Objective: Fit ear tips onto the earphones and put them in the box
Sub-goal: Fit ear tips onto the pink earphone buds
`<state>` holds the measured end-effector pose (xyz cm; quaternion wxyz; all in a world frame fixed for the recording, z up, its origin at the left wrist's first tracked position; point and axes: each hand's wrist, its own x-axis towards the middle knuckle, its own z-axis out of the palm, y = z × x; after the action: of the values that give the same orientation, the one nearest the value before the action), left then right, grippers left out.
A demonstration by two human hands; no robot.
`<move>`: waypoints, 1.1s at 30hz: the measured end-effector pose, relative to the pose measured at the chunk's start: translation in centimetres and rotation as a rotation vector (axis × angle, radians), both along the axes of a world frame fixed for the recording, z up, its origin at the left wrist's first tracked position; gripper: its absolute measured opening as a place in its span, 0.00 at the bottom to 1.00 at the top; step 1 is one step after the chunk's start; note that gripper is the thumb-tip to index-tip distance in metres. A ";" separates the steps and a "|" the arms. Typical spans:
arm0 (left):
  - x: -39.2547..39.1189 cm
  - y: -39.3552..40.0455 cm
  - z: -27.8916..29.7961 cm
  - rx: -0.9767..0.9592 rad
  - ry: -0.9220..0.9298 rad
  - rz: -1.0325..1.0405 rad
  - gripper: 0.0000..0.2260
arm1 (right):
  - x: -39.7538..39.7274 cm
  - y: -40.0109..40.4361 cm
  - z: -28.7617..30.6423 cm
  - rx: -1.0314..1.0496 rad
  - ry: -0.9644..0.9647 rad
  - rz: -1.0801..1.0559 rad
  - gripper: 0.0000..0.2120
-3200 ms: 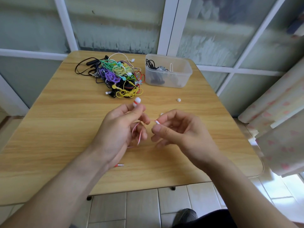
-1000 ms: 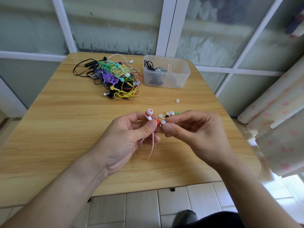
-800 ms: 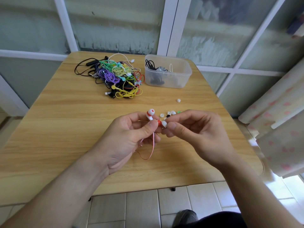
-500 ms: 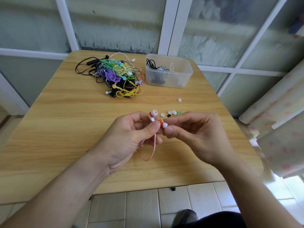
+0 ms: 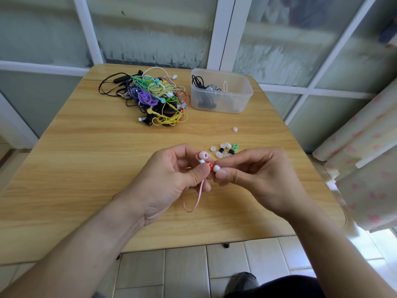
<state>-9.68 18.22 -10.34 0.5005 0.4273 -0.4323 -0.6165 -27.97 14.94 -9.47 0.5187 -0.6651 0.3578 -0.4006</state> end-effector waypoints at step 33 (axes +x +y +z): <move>-0.1 0.3 0.3 0.092 -0.093 0.138 0.01 | 0.5 0.2 -0.5 -0.069 0.087 0.008 0.09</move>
<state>-9.74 18.54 -10.00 0.5010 0.5068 -0.3960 -0.5790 -27.48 15.13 -9.96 0.4810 -0.7008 0.3634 -0.3814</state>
